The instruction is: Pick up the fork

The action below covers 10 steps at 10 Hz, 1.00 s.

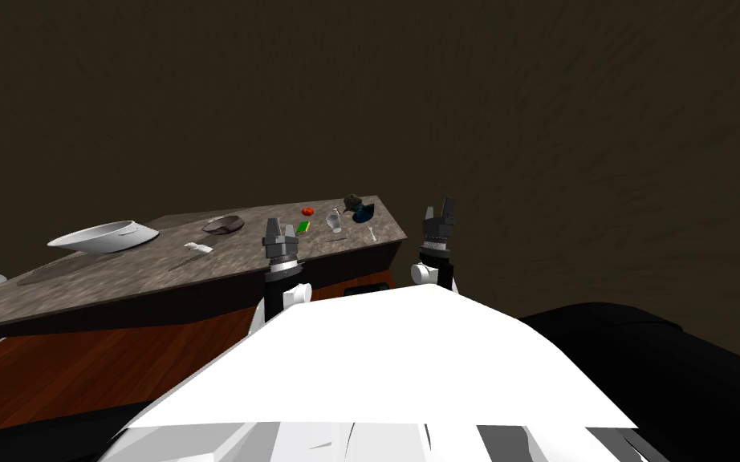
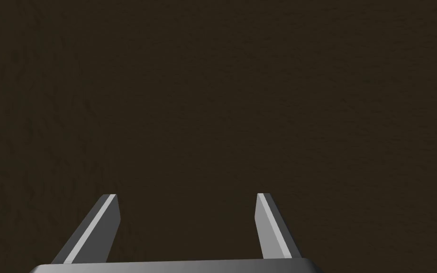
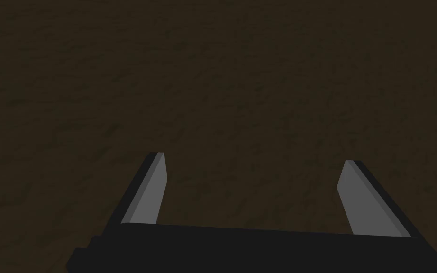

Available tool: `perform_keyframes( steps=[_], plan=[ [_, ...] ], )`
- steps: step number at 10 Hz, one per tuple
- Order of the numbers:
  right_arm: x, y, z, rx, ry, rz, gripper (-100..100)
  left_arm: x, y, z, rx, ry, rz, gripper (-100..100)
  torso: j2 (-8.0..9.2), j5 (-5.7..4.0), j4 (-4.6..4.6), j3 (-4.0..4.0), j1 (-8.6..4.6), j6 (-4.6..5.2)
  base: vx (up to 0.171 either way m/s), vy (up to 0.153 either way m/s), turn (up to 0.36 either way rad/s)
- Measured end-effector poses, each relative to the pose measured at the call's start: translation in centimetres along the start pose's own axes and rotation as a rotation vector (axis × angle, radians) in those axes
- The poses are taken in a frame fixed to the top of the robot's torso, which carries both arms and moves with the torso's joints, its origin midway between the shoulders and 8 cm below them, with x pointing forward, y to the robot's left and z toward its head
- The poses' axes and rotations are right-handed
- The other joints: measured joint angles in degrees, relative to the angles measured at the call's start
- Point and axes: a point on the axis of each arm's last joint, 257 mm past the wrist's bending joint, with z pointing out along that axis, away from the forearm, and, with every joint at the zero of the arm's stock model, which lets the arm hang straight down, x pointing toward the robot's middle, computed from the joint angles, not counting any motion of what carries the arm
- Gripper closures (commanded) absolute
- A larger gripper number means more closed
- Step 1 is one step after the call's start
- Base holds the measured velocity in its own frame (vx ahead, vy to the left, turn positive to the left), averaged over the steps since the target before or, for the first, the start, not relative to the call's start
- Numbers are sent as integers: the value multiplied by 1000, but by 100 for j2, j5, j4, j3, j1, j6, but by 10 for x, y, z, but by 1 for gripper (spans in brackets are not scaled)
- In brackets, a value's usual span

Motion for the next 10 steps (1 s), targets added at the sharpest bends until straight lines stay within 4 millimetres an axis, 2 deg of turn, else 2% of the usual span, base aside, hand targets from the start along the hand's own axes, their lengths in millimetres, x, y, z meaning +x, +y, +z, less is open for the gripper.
perform_keyframes(
  steps=[6, 10],
  plan=[
    [16, -21, -1, 46, 150, -57, -100, 0, 0, 0, 0, 0, 0, 0, 6, 1, 1, 3, 2, -1, -17, 10, 66],
    [21, -46, -2, 97, 244, -107, -100, 0, 0, 0, 0, 0, 0, 0, 9, 0, 2, 5, 0, -1, -28, 9, 85]
  ],
)
